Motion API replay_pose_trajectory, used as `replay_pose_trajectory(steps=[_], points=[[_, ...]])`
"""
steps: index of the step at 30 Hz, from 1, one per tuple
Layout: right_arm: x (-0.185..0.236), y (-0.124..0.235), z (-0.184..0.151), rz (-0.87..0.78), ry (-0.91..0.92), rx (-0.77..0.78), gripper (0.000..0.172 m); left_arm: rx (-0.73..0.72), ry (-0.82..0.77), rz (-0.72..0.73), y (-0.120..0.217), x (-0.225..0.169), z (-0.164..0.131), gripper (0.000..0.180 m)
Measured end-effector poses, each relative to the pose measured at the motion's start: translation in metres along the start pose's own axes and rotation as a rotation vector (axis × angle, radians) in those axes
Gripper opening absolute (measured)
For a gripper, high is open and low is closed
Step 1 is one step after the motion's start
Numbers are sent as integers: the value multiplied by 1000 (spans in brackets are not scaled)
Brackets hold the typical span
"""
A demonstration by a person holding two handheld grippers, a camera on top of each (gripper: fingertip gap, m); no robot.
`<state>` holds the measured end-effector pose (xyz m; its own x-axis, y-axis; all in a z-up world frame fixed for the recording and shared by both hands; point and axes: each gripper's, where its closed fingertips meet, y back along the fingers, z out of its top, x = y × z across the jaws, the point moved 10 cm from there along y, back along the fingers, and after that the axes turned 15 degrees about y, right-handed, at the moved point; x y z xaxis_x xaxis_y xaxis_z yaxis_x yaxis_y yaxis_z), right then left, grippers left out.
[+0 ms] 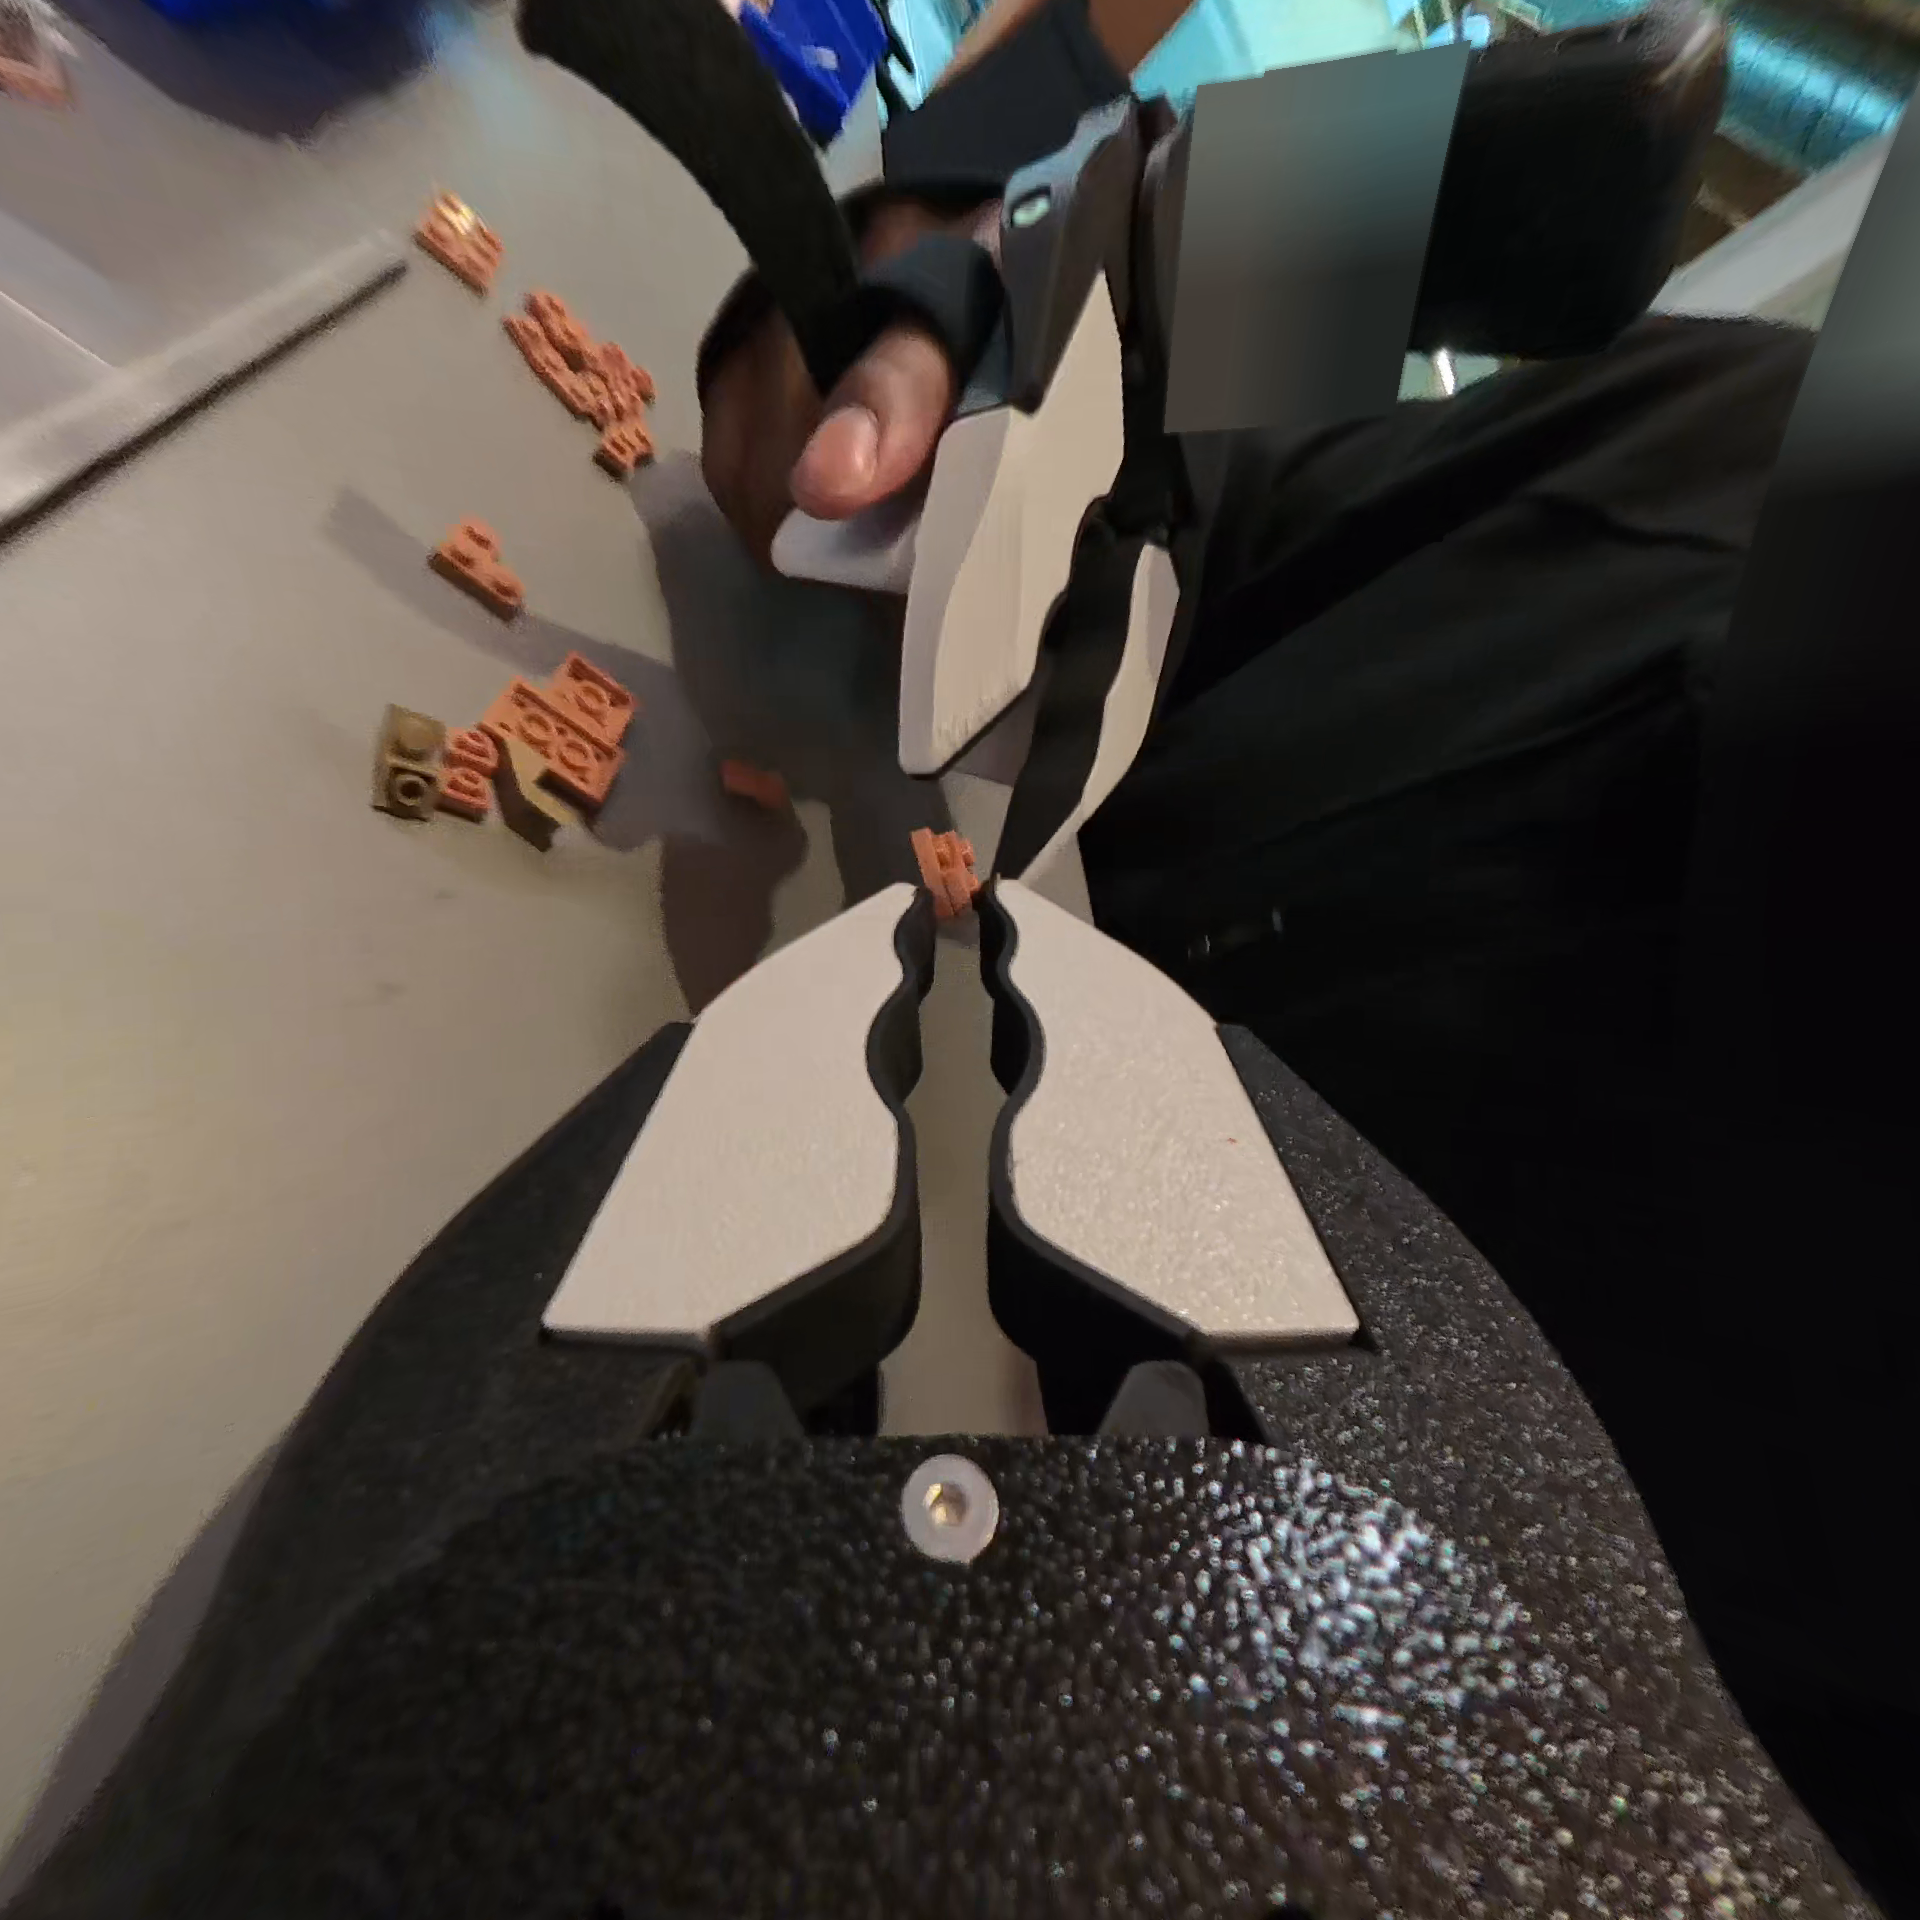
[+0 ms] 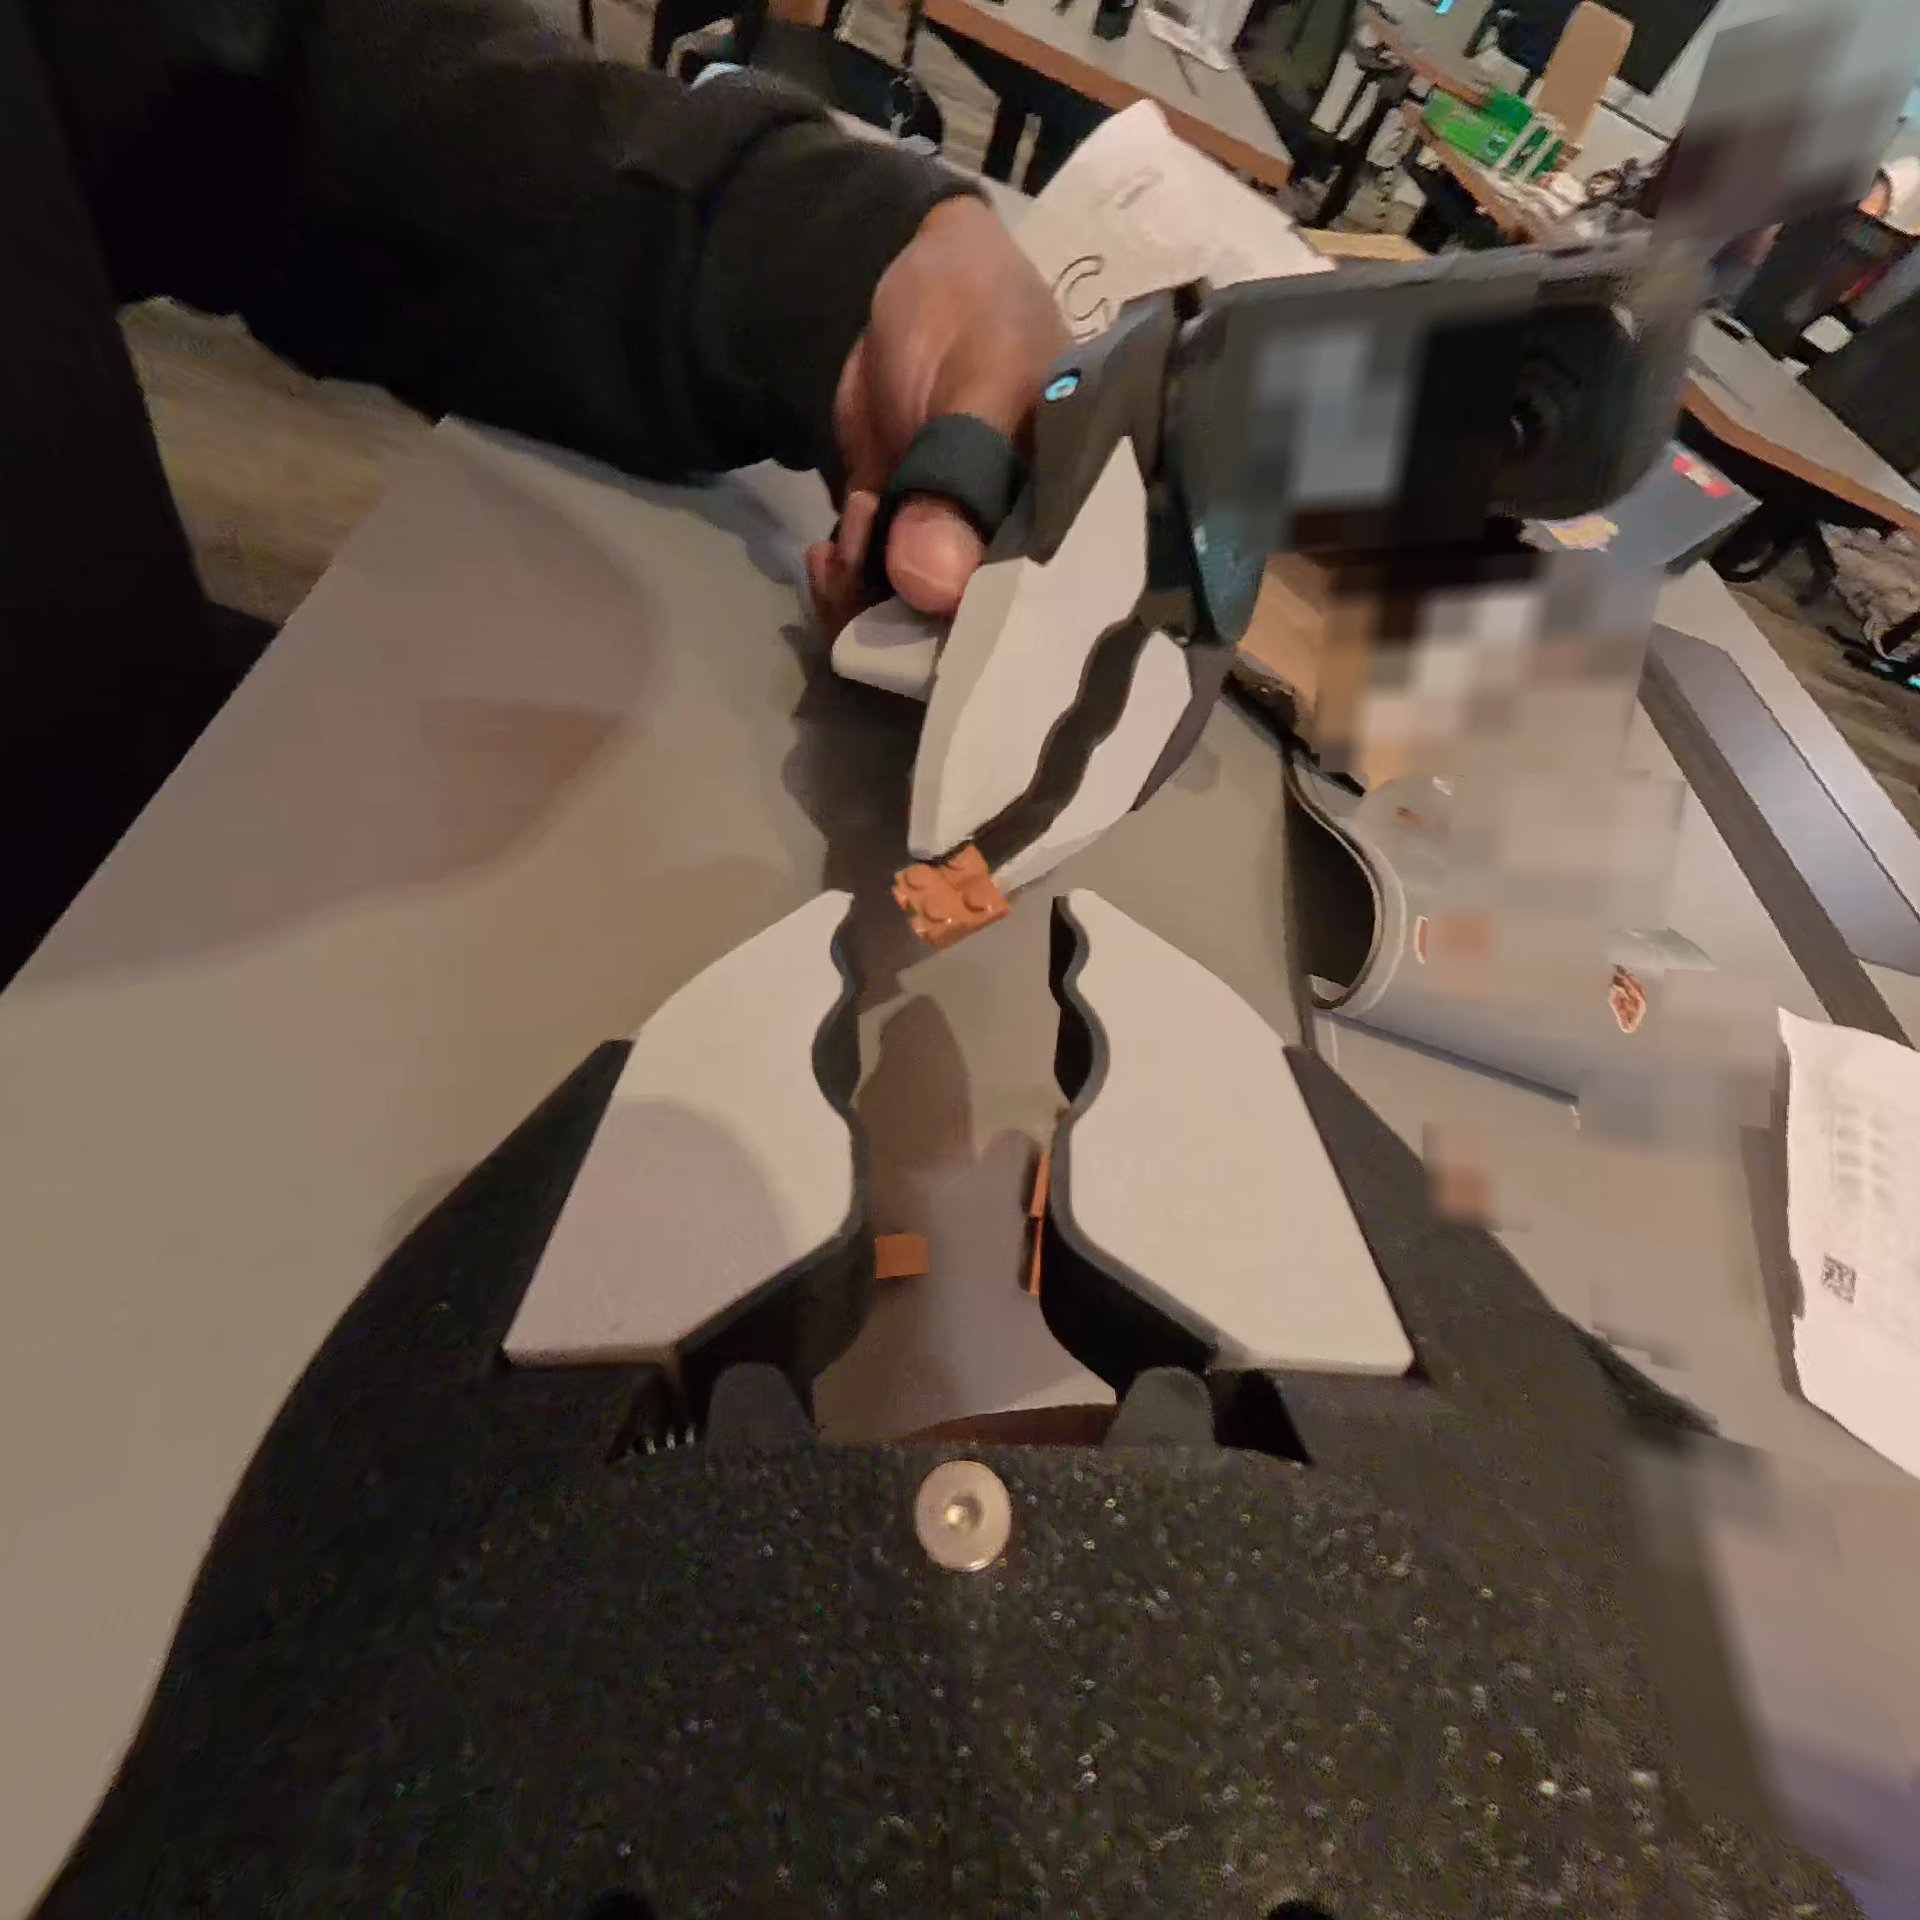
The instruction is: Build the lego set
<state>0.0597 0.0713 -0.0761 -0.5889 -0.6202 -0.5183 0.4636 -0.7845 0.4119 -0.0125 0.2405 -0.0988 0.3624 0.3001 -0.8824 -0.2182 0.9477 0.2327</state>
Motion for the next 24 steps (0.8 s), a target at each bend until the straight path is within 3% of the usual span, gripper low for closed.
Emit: replay_pose_trajectory(steps=[8, 15, 19, 24], points=[[15, -12, 3, 86, 77, 55, 19, 129, -39, 30, -11, -2, -7, 8], [15, -23, -8, 125, -234, 261, 18, 85, -81, 210, 1, 4, -5, 13], [19, -30, -10, 143, -317, 362, 19, 63, -75, 262, 7, 7, -3, 12], [20, -30, -9, 146, -334, 357, 19, 77, -85, 269, 6, 7, -4, 12]])
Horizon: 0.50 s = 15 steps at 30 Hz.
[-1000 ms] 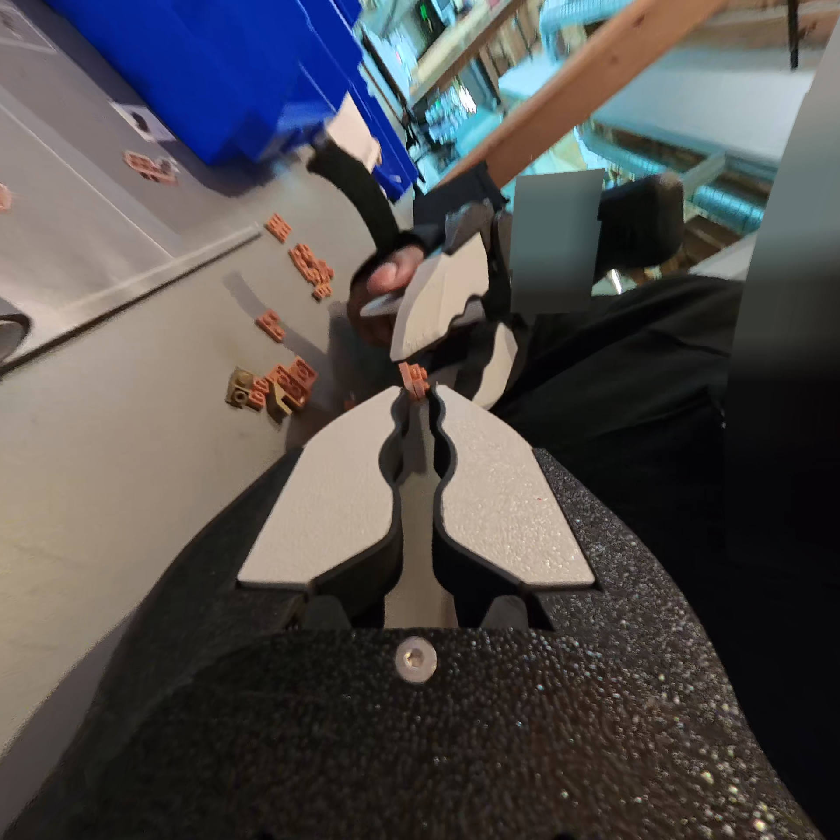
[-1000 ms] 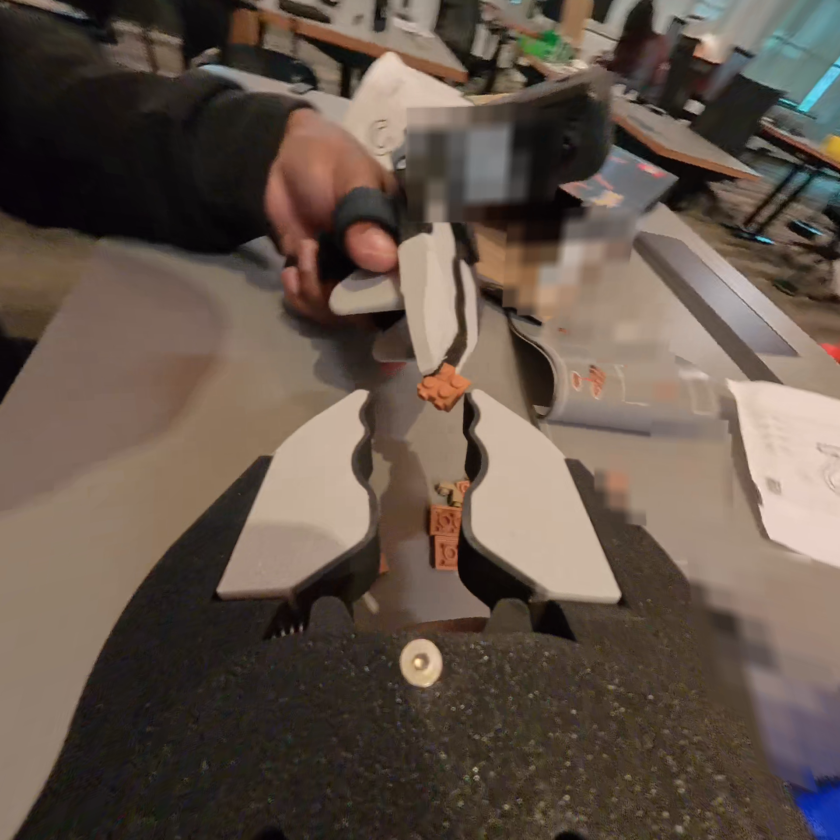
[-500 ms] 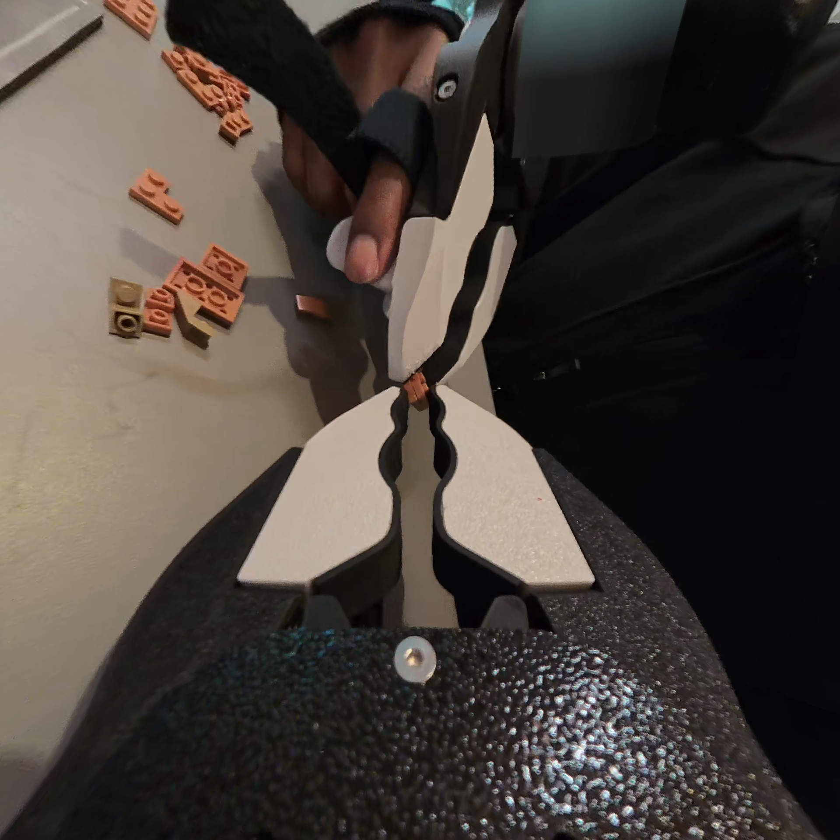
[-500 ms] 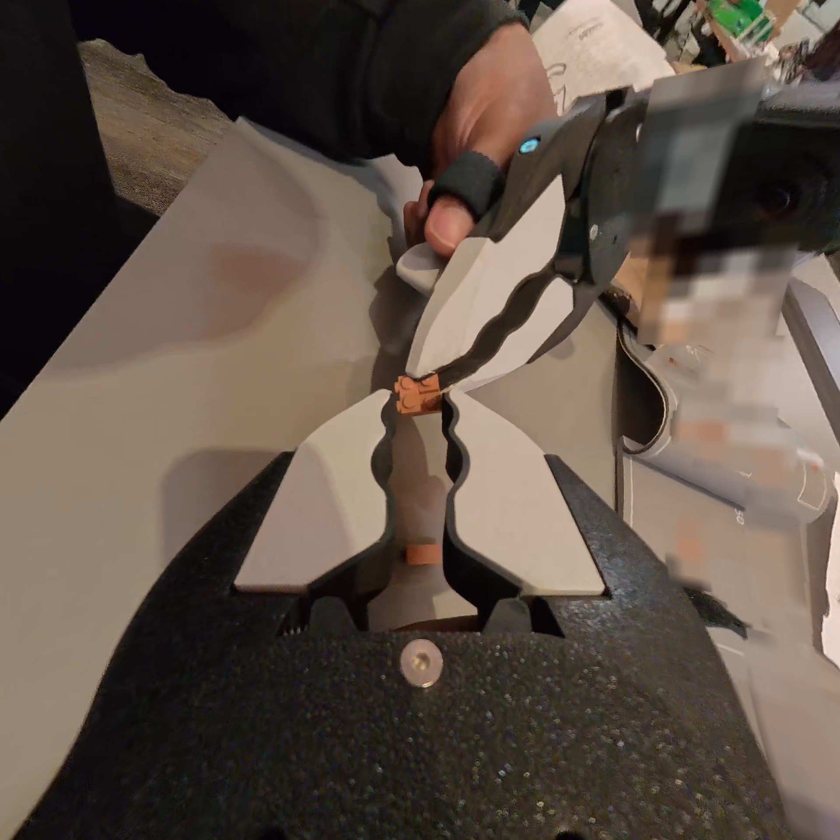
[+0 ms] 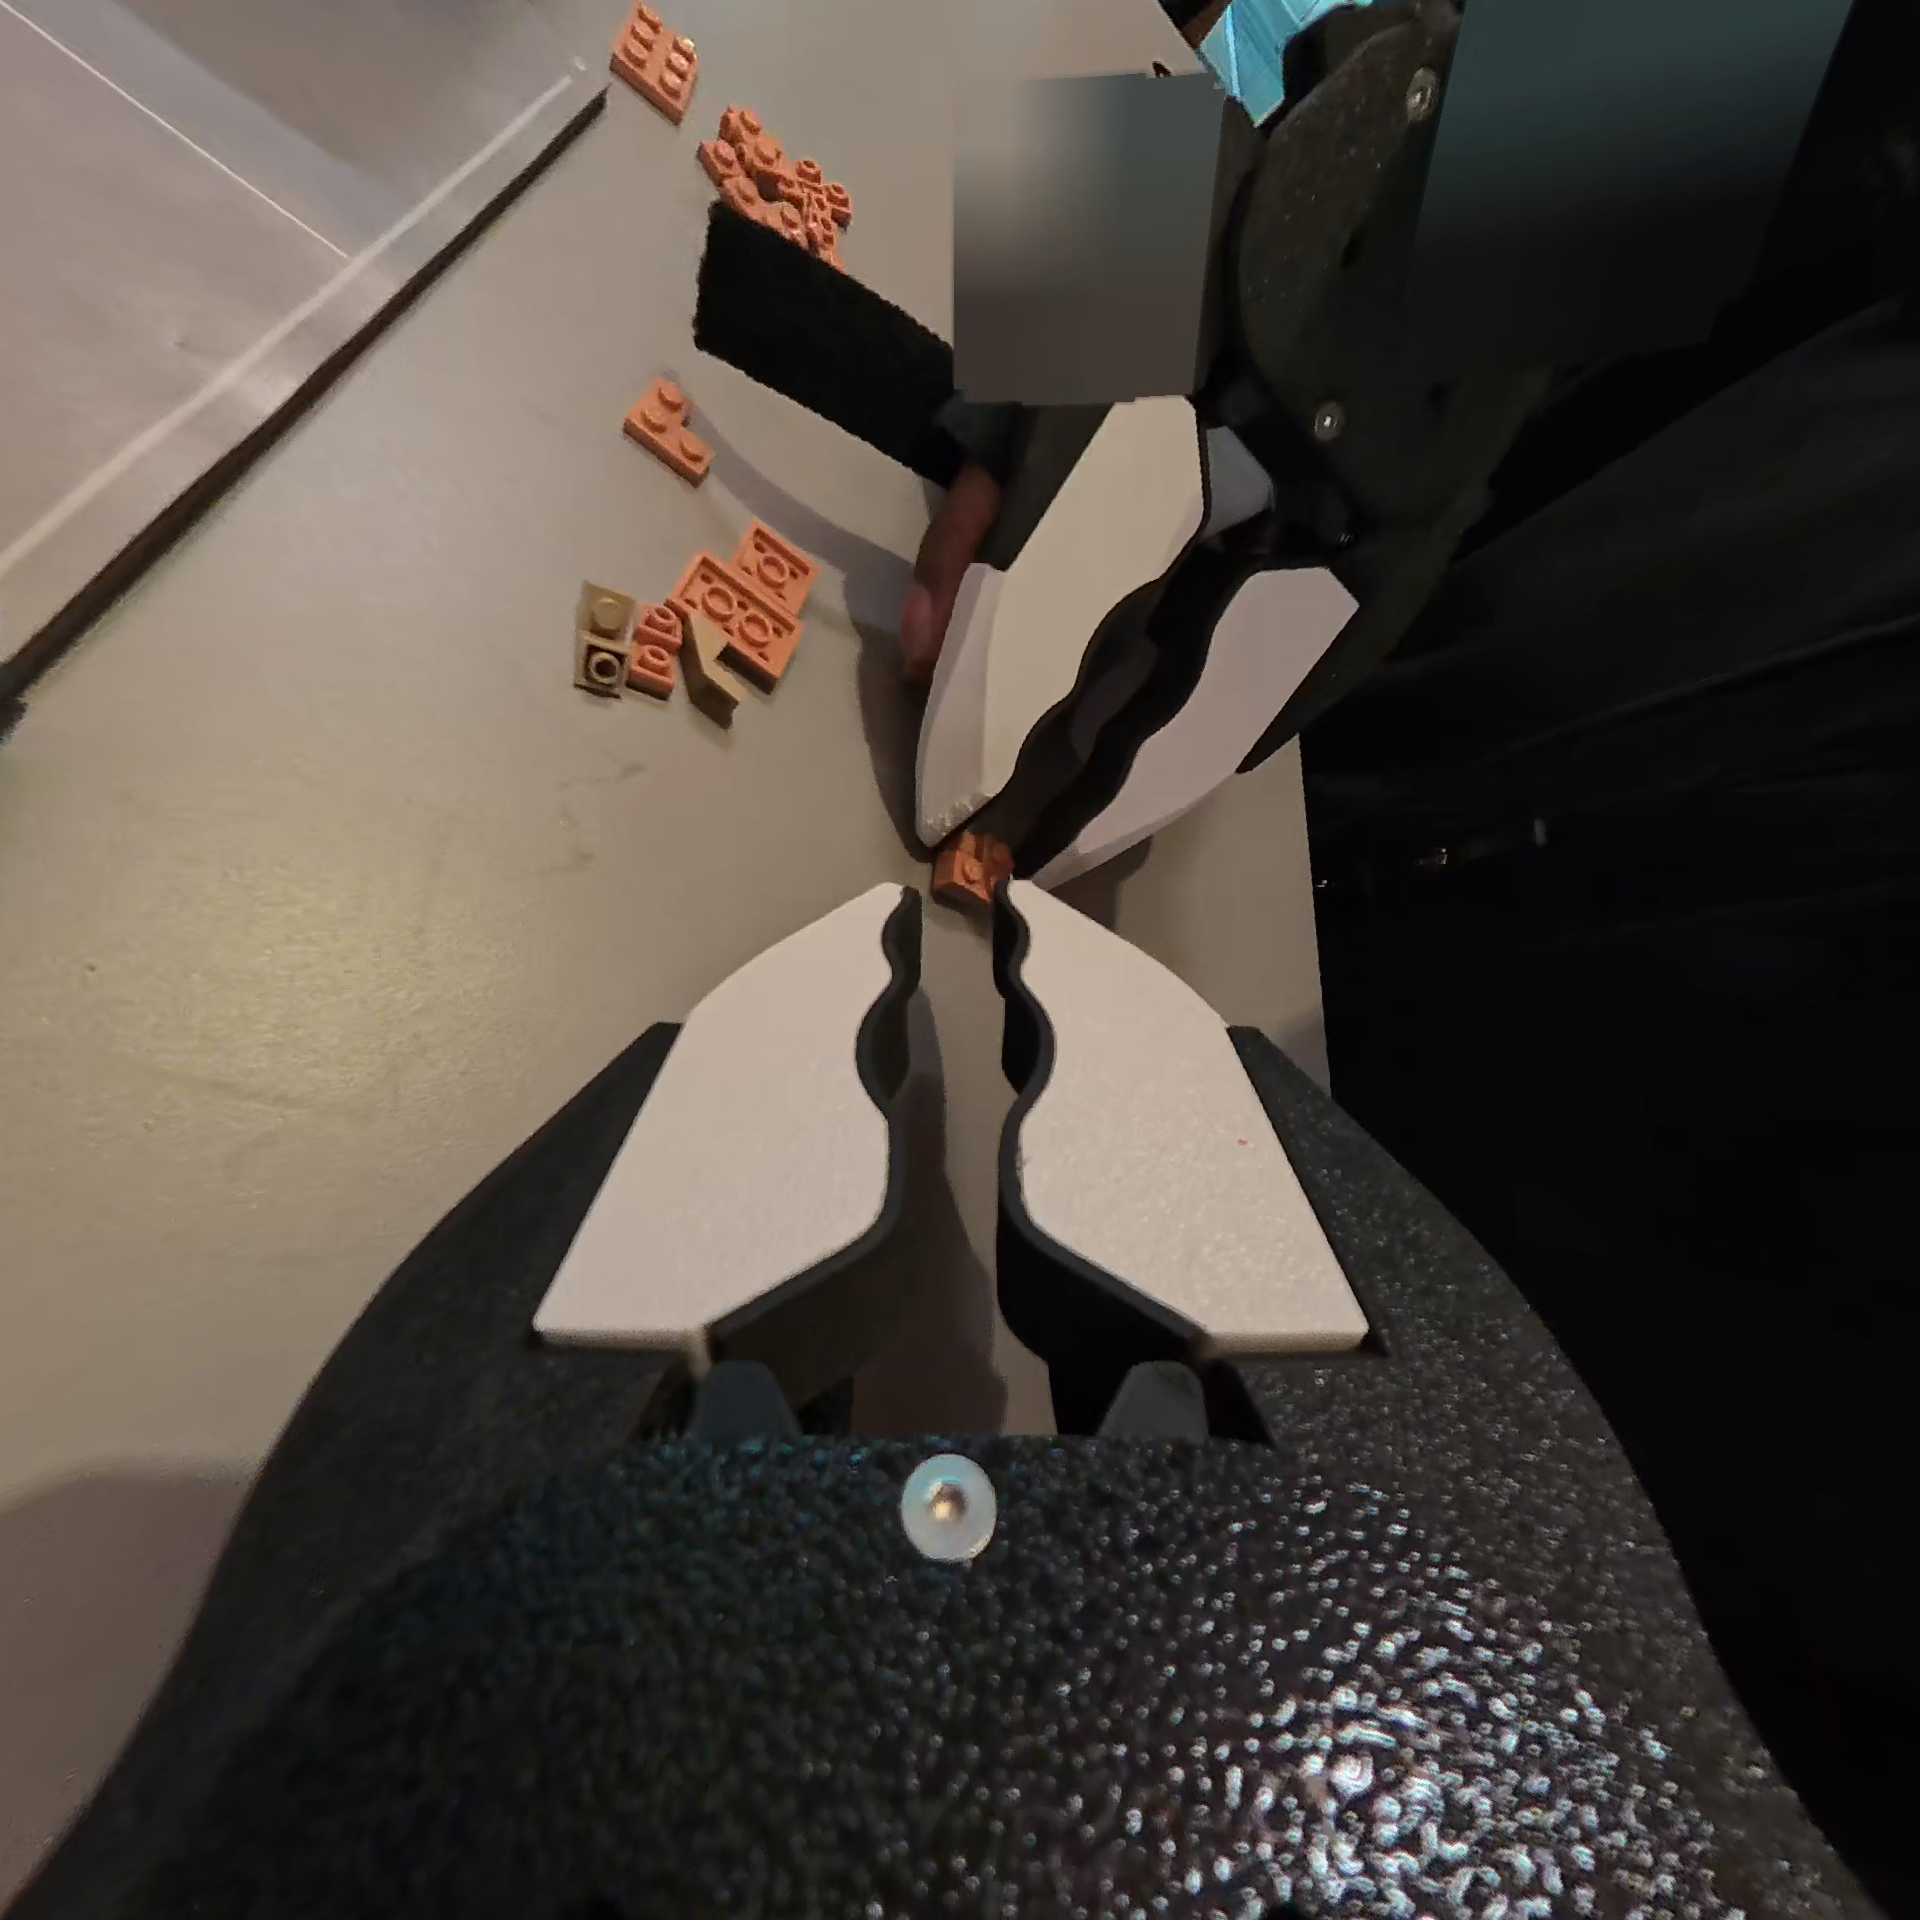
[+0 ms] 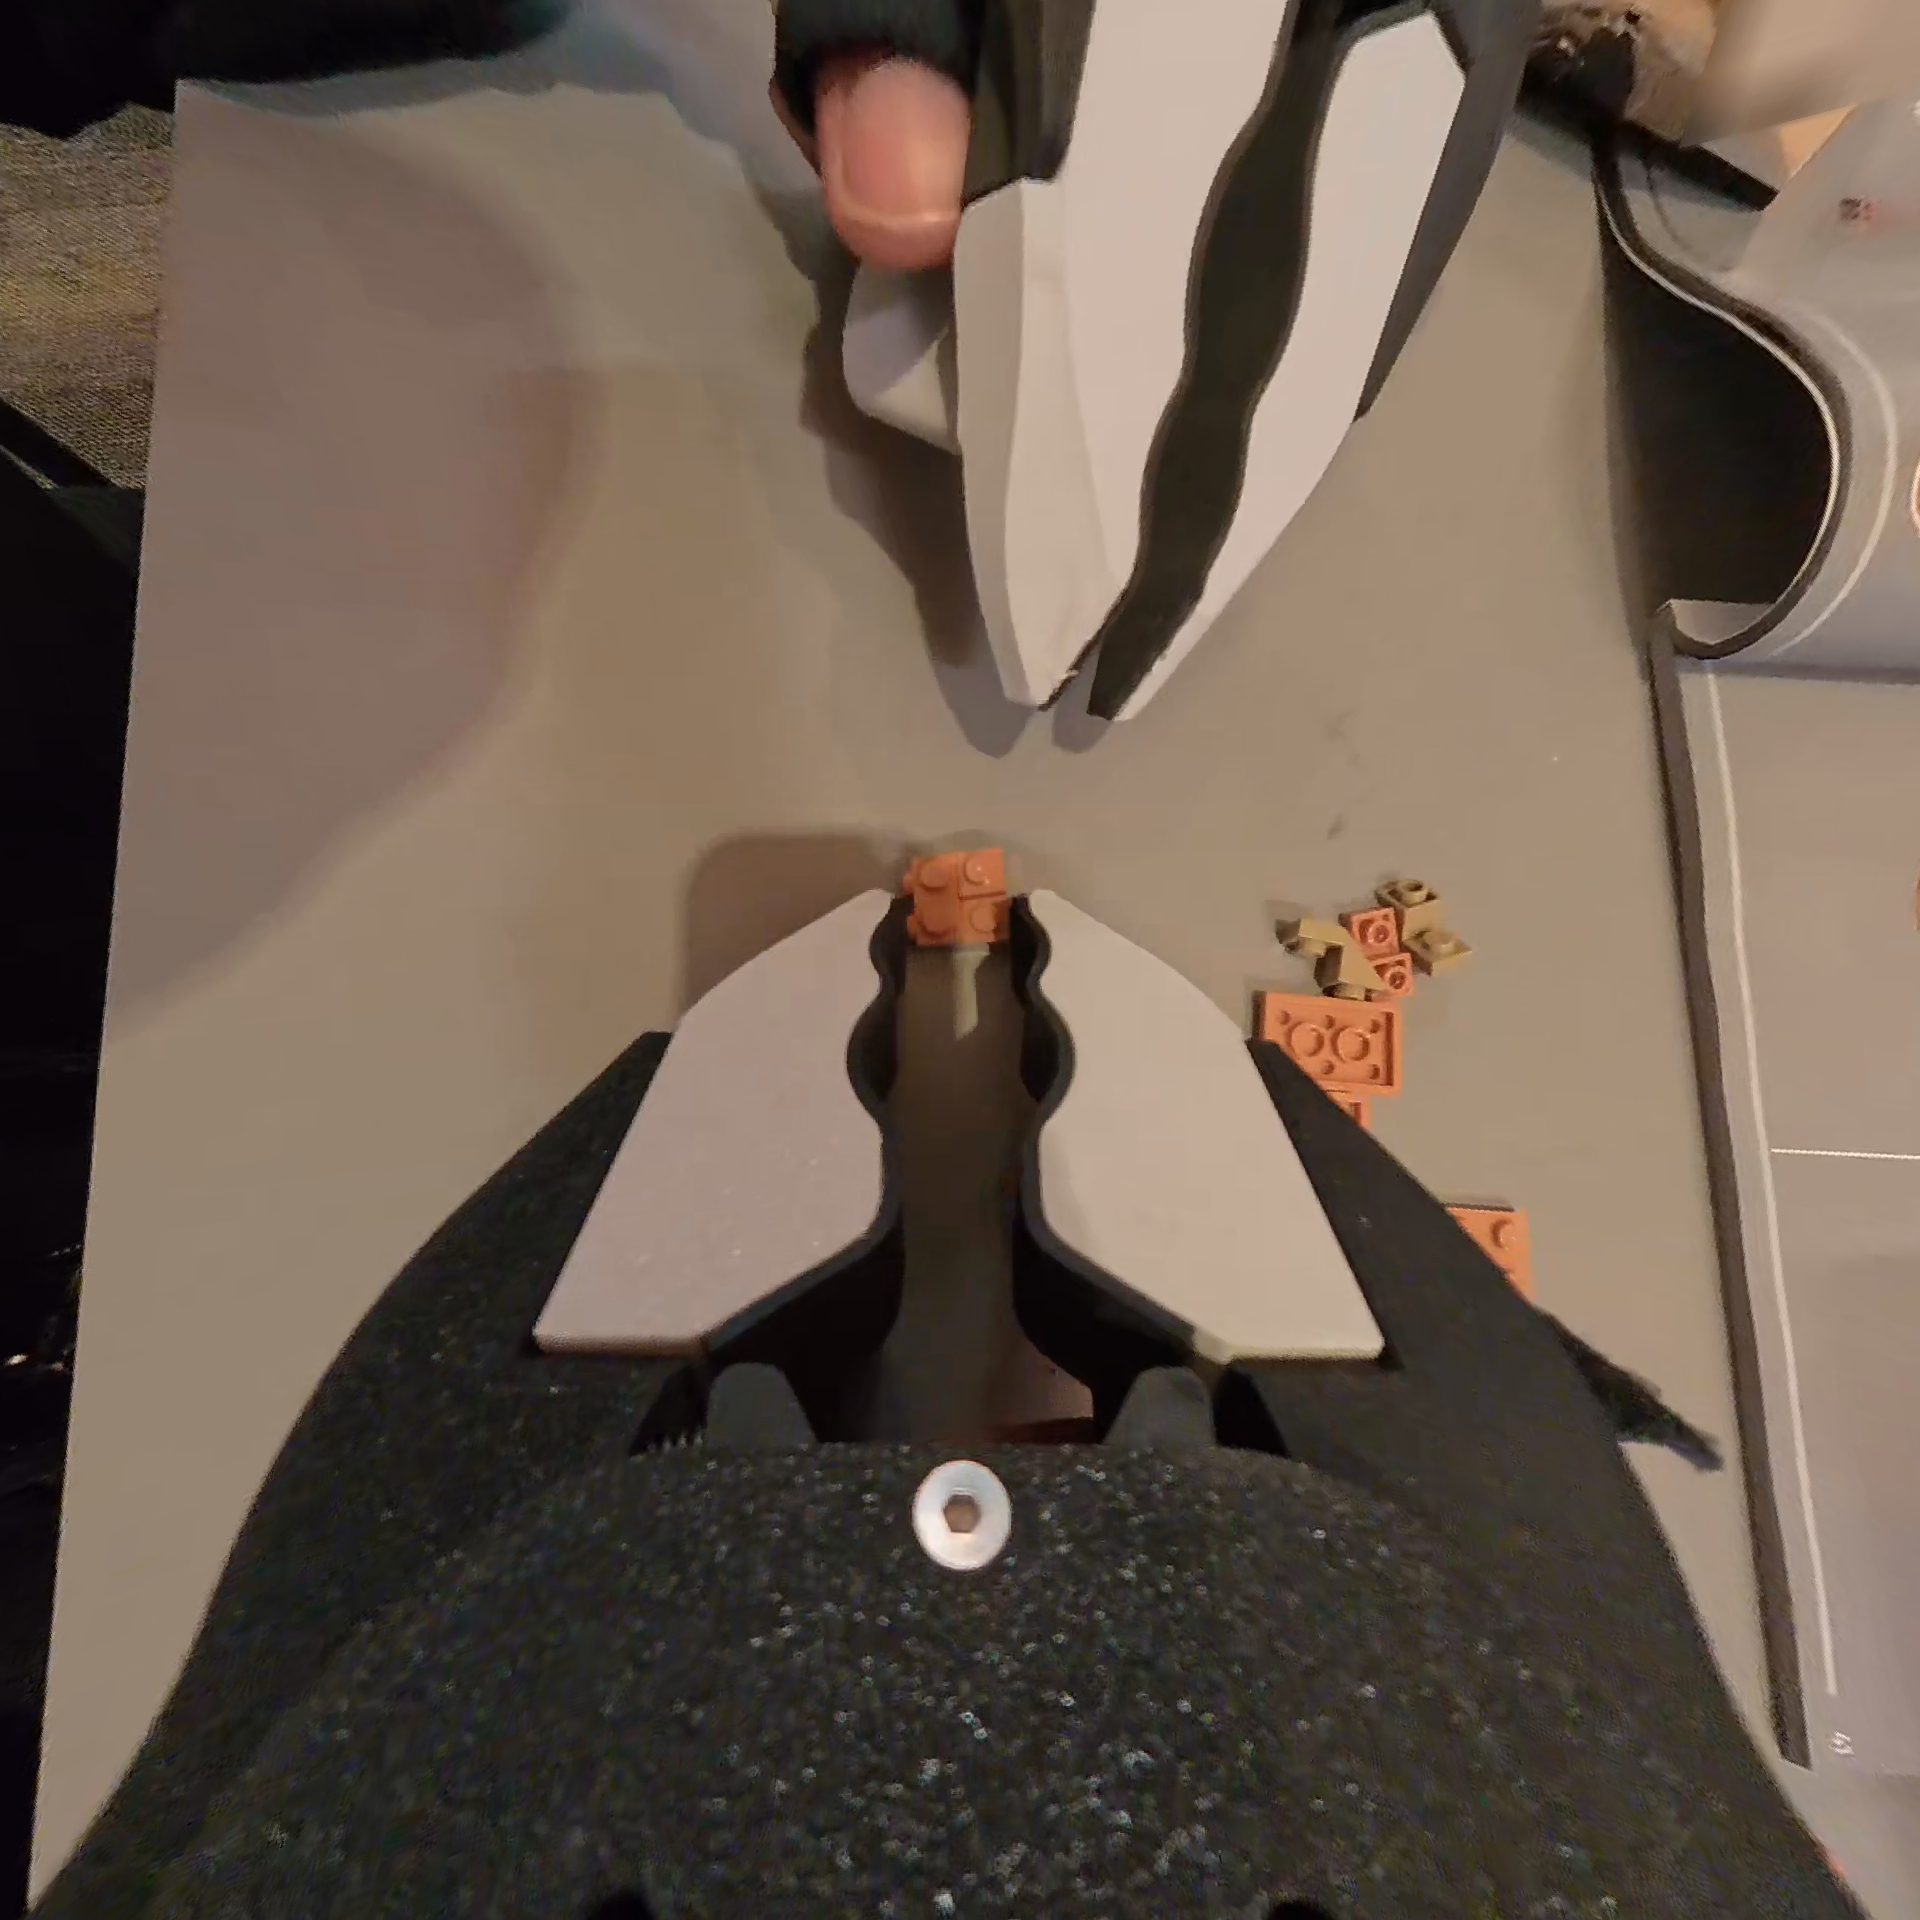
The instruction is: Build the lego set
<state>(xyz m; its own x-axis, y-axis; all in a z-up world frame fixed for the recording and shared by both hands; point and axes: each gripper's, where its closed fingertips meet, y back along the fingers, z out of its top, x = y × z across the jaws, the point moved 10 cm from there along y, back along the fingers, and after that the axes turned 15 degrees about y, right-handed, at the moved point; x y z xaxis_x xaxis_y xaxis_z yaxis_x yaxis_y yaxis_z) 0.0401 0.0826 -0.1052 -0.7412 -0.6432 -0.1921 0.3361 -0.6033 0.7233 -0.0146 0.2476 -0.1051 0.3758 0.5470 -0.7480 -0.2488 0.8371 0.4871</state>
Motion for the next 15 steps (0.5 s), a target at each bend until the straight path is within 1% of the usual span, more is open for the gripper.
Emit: replay_pose_trajectory(steps=[2, 5, 8, 12, 15], points=[[-1, 2, -1, 6, -15, -24, 26, 3, -6, 3, 0, 0, 0, 13], [-3, 9, -3, 26, -26, -79, 30, -1, -16, 15, 0, 0, 0, 12], [-13, 25, -12, -12, -32, -117, 30, -31, -56, 59, 3, 1, 3, 12], [-36, 50, -31, -96, -104, -163, 26, -100, -117, 101, 8, 2, 7, 10], [-42, 59, -41, -124, -120, -172, 24, -131, -183, 131, 10, 1, 9, 9]])
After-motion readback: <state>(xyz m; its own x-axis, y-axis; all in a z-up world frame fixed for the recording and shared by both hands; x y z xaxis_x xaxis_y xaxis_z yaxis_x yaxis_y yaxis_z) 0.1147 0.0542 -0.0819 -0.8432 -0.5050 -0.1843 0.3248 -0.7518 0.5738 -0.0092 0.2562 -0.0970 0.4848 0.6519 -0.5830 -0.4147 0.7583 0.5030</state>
